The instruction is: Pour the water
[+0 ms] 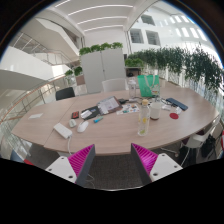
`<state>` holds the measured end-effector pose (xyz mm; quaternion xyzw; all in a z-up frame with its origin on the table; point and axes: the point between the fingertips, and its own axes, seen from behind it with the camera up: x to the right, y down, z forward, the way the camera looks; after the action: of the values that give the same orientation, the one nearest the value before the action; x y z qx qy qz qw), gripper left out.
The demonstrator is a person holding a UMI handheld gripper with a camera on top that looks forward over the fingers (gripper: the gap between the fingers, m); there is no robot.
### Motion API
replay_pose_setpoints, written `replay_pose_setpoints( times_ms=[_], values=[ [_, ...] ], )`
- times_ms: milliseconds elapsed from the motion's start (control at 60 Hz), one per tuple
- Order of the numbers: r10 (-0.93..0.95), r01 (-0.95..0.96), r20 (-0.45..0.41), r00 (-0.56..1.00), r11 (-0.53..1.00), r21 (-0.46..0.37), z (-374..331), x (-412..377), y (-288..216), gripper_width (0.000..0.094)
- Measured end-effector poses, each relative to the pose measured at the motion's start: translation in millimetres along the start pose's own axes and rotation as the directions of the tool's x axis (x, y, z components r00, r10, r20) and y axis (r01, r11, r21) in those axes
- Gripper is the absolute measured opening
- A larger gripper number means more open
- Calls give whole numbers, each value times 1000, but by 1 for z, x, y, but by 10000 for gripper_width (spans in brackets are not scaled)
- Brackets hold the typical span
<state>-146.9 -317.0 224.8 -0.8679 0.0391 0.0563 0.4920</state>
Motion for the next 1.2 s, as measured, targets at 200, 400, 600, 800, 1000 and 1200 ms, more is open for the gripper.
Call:
replay_pose_setpoints(
  times_ms=[200,400,600,800,1000,1200],
  values=[
    [-91,97,-57,994,987,126,117,97,-5,785],
    [-70,92,-114,991,975,203,236,170,-21,783],
    [-94,130,-129,987,943,307,323,193,-55,771],
    [-129,165,-123,984,922,350,357,193,-71,521],
    [-92,102,-51,994,963,248,369,184,-73,374],
    [336,-375,224,915,912,167,366,147,-143,374]
  ],
)
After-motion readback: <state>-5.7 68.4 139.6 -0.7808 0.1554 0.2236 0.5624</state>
